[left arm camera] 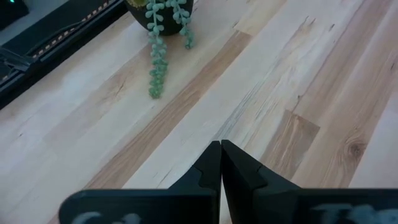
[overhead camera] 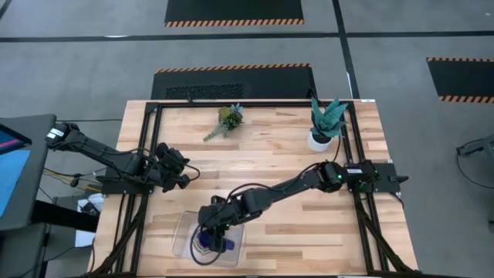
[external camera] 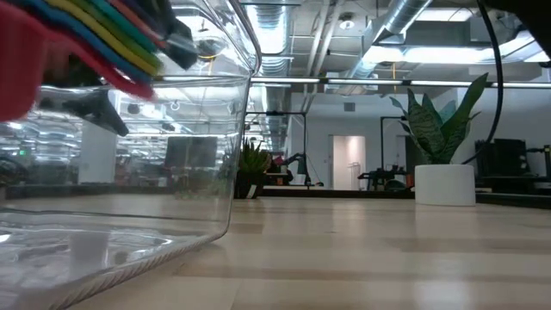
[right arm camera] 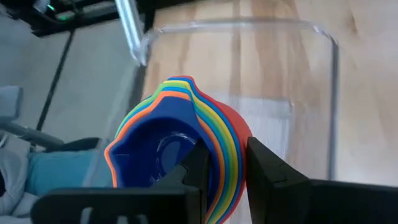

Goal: Nest measuring cups in basket
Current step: Put the stacked measuring cups into the transparent bin

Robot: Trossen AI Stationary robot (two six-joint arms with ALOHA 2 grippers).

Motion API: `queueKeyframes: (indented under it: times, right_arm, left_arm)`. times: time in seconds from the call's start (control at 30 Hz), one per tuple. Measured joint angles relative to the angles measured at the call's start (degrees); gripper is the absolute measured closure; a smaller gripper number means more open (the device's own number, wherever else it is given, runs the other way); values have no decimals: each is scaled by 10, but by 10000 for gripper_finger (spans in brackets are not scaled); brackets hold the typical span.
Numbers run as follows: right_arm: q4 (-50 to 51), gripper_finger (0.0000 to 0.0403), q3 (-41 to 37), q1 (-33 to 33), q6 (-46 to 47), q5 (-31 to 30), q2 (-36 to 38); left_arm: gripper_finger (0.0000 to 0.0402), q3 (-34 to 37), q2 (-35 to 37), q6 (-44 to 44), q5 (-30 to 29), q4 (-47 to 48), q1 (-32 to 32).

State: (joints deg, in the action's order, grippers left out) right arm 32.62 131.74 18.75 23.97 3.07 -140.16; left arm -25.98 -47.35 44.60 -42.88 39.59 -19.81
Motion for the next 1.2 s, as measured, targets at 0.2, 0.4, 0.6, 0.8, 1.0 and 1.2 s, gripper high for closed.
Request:
queueKeyframes:
  times: [0.2,0.4,0.6,0.8,1.0,1.2]
  right_arm:
    - [4,326,0,6,4,-12,1]
    - [0,326,0,8,20,-17,-21]
    - [-2,326,1,8,34,-15,-28]
    - [4,323,0,5,50,-10,-37]
    - [1,296,0,-2,64,22,-38]
    - [3,270,0,-2,66,22,-38]
  left_arm:
    - [401,0,0,0,2,0,0]
    - [401,0,0,1,6,-1,0]
    - [401,0,0,1,7,-1,0]
    - [401,0,0,1,27,2,0]
    - [401,0,0,1,36,-2,0]
    - [401,0,0,1,36,-2,0]
